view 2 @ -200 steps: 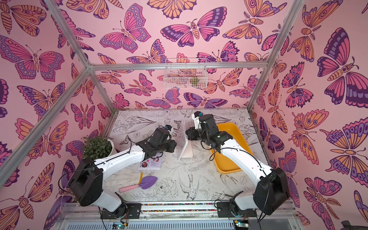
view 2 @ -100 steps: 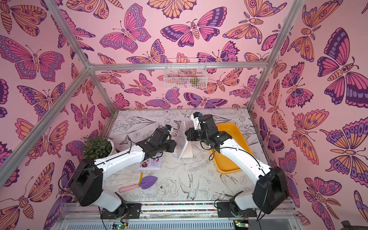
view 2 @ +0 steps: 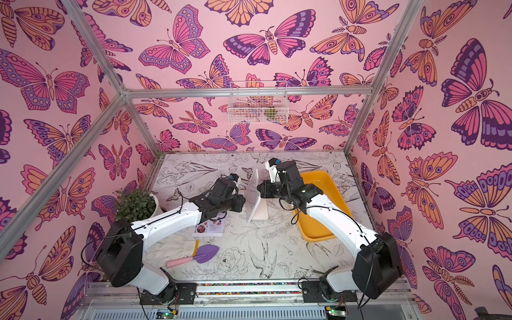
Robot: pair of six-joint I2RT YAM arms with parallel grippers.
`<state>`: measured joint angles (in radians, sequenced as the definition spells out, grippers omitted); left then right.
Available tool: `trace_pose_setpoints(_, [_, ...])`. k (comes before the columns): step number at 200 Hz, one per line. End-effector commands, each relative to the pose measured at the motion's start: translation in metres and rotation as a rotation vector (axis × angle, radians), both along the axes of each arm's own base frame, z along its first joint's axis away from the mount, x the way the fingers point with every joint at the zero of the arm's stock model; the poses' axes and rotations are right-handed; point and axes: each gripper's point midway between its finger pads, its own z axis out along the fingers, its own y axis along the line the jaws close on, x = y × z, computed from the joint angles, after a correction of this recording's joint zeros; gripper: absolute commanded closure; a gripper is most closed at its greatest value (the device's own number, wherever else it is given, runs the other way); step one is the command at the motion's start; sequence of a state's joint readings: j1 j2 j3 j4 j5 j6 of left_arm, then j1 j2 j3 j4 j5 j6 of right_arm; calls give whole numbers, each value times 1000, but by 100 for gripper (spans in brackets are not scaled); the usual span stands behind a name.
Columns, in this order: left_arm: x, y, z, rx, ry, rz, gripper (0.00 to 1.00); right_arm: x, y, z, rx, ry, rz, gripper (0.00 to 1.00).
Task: Replace the menus in the menu holders
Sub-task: Insert the menu into the menu holder, then adjust the menu holder at the center of the board.
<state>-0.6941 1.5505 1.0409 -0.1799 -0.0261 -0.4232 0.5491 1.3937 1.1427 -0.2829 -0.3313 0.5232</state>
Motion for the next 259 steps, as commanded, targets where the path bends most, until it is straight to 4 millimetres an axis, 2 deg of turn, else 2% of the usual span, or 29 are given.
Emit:
trace_pose_setpoints(1, [2,1,1,10,-11,-1,68,-9,-4,3,-6,2,19,94])
trace_pose_setpoints(43, [-2,2,-1,11,-7,-1,67,-18,-2,10,5,5,60,94])
trace_pose_setpoints(103, [0,1,5,7,-21,-7,67,-24,1,-3,-16,67,92,95])
trace_pose_setpoints(139, [-5,-9,4,14,-19,-49,67,-25,1,13,10,34,96,93])
trace_pose_setpoints(153, [-12,-17,4,21,-14,-86,67,-24,-2,21,10,13,82,87])
trace_pose_setpoints(170, [-21,-23,3,37,-9,-124,68,-17,-16,30,15,-13,42,84])
trace_pose_setpoints(190, [-32,-23,1,57,11,-153,69,-8,-39,38,36,-21,-15,79])
trace_pose_setpoints(215, [-45,-32,-1,45,37,-206,72,1,-72,36,21,-21,-95,77])
trace_pose_setpoints(233, [-43,-43,-5,57,28,-215,72,5,-92,32,10,-12,-142,77])
trace_pose_setpoints(259, [-27,-64,-5,17,-13,-216,72,6,-114,26,-4,-4,-194,76])
